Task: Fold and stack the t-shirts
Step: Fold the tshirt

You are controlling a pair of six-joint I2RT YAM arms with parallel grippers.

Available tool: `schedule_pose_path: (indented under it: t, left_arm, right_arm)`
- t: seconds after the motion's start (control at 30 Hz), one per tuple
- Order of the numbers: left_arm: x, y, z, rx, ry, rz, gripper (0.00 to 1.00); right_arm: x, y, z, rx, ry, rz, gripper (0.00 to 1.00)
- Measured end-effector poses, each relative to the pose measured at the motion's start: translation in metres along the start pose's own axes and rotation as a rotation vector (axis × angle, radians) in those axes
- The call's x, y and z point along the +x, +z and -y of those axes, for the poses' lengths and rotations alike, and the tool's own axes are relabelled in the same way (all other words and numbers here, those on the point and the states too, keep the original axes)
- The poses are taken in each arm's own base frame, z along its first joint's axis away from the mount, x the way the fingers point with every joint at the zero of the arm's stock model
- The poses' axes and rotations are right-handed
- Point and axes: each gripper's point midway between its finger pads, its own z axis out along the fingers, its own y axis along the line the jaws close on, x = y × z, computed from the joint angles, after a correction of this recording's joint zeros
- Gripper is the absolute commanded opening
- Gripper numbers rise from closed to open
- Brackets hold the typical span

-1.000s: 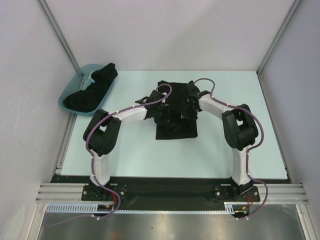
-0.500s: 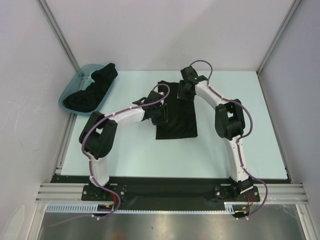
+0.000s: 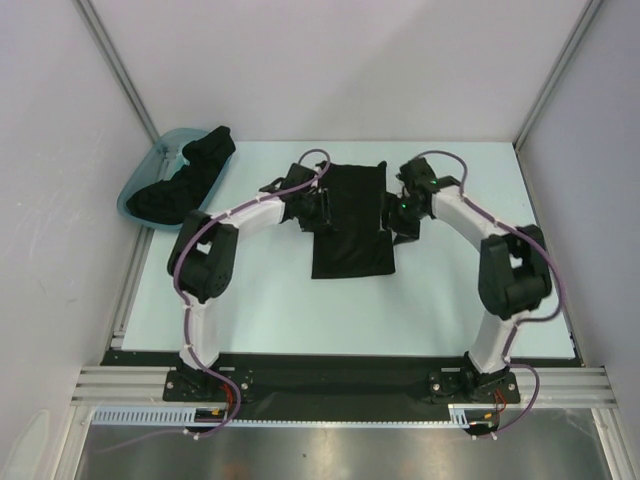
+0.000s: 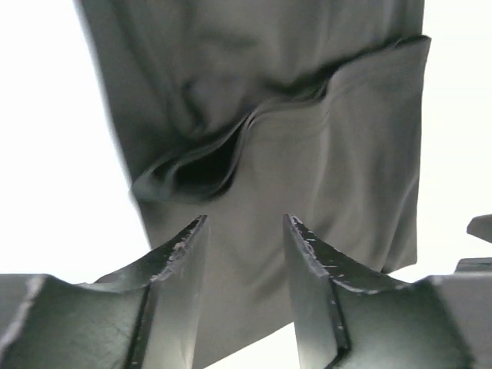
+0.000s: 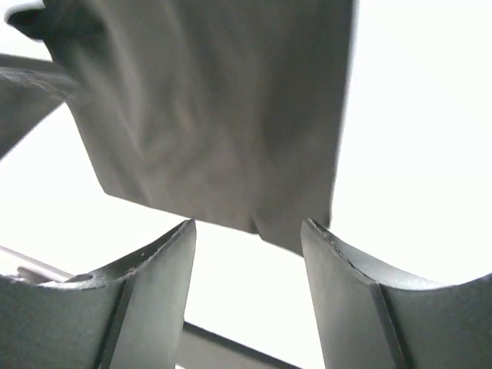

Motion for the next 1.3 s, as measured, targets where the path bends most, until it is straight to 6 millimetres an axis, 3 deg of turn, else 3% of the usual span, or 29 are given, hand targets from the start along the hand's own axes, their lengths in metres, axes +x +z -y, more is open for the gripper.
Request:
schedule_pose_path:
  t: [0.13, 0.17, 0.23, 0.37, 0.47, 0.6, 0.83, 1.3]
  left_arm:
    - [0.017, -0.029, -0.012, -0.013, 0.008, -0.006, 0.57]
    - [0.026, -0.041, -0.012, -0.011, 0.009, -0.01, 0.66]
    - [0.043, -0.067, -0.011, 0.001, 0.011, -0.007, 0.75]
    - [0.077, -0.097, -0.015, 0.036, -0.01, -0.02, 0.78]
    - [0.101, -0.091, -0.022, 0.054, -0.056, -0.075, 0.79]
    - [0.124, -0.075, -0.031, 0.048, -0.12, -0.156, 0.78]
    - [0.127, -0.061, -0.034, 0.037, -0.191, -0.173, 0.74]
    - [0.124, -0.05, -0.031, 0.041, -0.271, -0.187, 0.63]
  right_arm:
    - [0.034, -0.021, 0.022, -0.044, 0.048, -0.045, 0.65]
    - [0.041, -0.022, 0.029, -0.049, 0.059, -0.058, 0.65]
    - [0.054, -0.019, 0.035, -0.068, 0.077, -0.089, 0.66]
    - [0.086, -0.005, 0.042, -0.122, 0.109, -0.162, 0.65]
    - [0.1, 0.001, 0.045, -0.156, 0.134, -0.191, 0.65]
    - [0.099, 0.006, 0.048, -0.205, 0.17, -0.177, 0.63]
    - [0.094, 0.015, 0.049, -0.254, 0.211, -0.166, 0.6]
    - [0.087, 0.021, 0.045, -0.302, 0.233, -0.157, 0.49]
